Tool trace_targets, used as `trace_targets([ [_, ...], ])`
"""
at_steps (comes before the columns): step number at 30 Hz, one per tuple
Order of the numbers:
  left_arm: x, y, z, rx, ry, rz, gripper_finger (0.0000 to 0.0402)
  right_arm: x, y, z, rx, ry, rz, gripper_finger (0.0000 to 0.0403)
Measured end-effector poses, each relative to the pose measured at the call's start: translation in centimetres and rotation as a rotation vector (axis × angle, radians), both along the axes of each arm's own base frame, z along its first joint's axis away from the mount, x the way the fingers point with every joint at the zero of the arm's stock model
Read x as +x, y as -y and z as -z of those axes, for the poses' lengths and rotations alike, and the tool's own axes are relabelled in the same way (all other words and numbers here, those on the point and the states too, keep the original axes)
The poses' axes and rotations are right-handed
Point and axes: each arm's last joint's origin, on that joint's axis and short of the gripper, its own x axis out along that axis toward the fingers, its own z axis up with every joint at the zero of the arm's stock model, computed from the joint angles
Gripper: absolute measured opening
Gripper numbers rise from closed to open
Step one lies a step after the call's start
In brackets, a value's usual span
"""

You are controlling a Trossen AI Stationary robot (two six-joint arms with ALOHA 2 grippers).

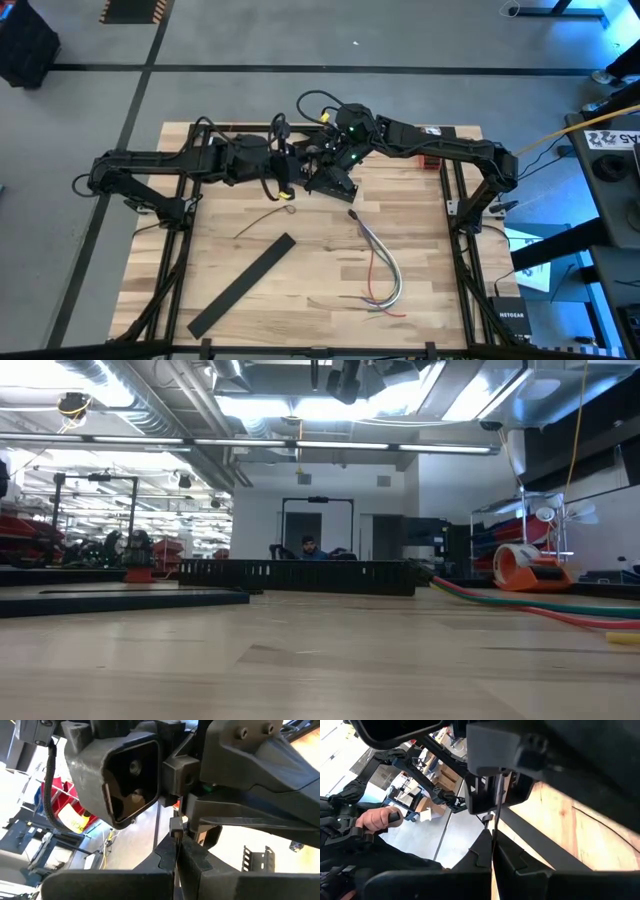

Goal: Ziptie cables
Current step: Prepare the black zip tie

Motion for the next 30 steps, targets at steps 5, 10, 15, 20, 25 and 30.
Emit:
trace_targets([
  [5, 0.00, 0.05, 0.02, 0.002, -0.004, 0.003, 0.0000, 0.00, 0.00, 0.00, 0.000, 0.000, 0.000, 0.0000],
  [10, 0.01, 0.27, 0.02, 0.011, -0.008, 0.012, 0.0000, 0.00, 0.02, 0.00, 0.000, 0.000, 0.001, 0.0000],
  [15, 0.01, 0.40, 0.04, 0.013, -0.011, 0.018, 0.0000, -0.01, 0.03, 0.00, 0.000, 0.000, 0.001, 0.0000],
  [20, -0.02, 0.57, 0.13, 0.019, -0.025, 0.025, 0.0000, 0.02, 0.04, -0.06, 0.008, -0.001, 0.005, 0.0000],
  [25, -0.06, 0.77, 0.08, 0.046, -0.035, 0.033, 0.0000, 0.17, 0.07, -0.45, 0.038, 0.017, 0.013, 0.0000],
  [30, -0.20, 0.71, 0.45, 0.063, -0.081, 0.008, 0.0000, 0.22, 0.07, -0.62, 0.076, 0.006, 0.021, 0.0000],
])
